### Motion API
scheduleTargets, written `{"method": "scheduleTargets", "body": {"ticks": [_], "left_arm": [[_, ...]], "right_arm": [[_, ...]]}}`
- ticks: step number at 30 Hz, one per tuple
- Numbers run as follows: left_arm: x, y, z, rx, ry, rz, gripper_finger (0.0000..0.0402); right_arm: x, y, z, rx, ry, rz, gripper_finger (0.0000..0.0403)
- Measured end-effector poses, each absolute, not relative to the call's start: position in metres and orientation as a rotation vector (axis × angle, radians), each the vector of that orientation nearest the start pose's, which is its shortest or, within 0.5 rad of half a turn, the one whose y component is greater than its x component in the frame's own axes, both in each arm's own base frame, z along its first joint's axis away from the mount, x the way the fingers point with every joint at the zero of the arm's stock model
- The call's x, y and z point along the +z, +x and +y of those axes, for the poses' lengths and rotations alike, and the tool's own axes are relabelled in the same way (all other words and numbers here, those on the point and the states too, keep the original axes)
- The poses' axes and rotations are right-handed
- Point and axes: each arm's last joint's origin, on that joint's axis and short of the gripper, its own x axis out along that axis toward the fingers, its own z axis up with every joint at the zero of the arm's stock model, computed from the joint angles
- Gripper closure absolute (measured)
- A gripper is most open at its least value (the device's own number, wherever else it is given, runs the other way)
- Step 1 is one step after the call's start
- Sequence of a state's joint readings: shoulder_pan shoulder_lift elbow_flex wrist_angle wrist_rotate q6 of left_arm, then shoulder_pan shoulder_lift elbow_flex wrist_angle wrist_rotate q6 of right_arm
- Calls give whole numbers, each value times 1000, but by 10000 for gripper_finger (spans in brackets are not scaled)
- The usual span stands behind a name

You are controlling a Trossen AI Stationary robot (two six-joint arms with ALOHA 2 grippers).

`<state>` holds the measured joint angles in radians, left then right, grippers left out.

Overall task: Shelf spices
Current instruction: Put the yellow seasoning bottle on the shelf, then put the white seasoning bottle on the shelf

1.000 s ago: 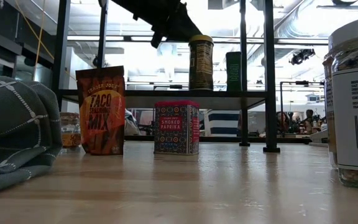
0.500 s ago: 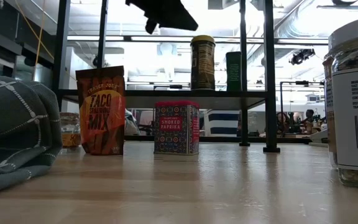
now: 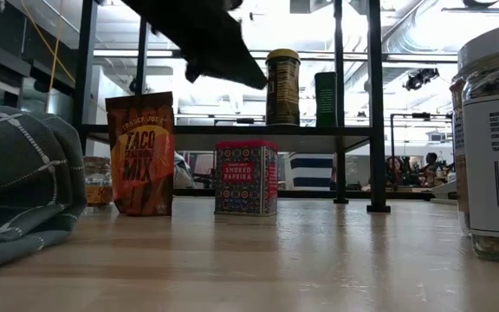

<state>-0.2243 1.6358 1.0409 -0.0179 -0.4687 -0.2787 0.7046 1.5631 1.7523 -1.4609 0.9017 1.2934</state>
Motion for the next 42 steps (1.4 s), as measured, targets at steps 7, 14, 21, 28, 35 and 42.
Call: {"method": "scheduleTargets", "body": {"ticks": [7, 14, 21, 28, 35, 42], "left_arm": [[210, 360, -40, 378, -97, 522, 401], [205, 366, -23, 417, -91, 506, 401], [209, 373, -18, 373, -136, 435, 401], [236, 341, -50, 191, -112, 577, 401], [260, 266, -115, 137, -71, 712, 401], [259, 202, -168, 55, -159, 731, 401]], "right_arm": [[390, 221, 158, -654, 285, 589, 69], [390, 221, 158, -656, 280, 593, 69], [390, 221, 158, -658, 277, 589, 69], [389, 219, 161, -633, 277, 623, 69], [388, 213, 170, -573, 282, 678, 69], [389, 215, 173, -549, 294, 665, 69]]}}
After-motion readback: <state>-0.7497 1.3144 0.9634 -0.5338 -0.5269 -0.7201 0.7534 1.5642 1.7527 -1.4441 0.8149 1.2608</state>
